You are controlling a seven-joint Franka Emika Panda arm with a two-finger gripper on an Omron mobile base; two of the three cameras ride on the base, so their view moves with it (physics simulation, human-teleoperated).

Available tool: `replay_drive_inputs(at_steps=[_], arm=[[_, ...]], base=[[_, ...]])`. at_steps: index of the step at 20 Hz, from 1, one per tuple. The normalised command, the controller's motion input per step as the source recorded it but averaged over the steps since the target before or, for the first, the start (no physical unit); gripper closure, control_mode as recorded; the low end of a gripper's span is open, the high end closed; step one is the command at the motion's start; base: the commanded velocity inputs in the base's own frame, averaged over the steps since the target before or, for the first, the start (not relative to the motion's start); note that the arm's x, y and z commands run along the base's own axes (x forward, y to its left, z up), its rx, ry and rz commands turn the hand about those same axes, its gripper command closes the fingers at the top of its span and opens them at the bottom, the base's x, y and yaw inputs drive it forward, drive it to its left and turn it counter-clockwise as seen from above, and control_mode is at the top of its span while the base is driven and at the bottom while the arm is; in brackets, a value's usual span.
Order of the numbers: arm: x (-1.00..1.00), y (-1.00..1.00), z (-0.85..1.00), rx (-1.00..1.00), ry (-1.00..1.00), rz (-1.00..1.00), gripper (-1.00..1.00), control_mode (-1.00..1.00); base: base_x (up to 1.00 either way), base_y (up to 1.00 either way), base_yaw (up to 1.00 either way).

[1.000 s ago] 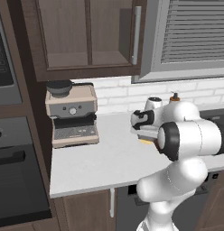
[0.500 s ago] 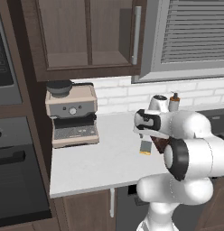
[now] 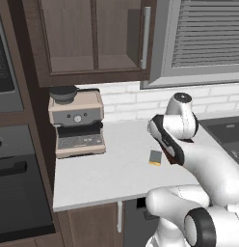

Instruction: Pick up the sponge from the counter and clean the cutting board by briefly scrubbing or pressing down on the cutting board. Once finished, release the sponge.

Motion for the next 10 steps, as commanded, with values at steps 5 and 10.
replay_drive_inputs(at_steps=[5,10], arm=[[-0.39,0.0,0.26,-0.03,-0.09,0.09,-1.0,-1.0],[-0.87,0.0,0.03,-0.01,-0.05,-0.2,-1.0,-1.0]], base=[[0.0,0.0,0.0],[0.0,0.0,0.0]])
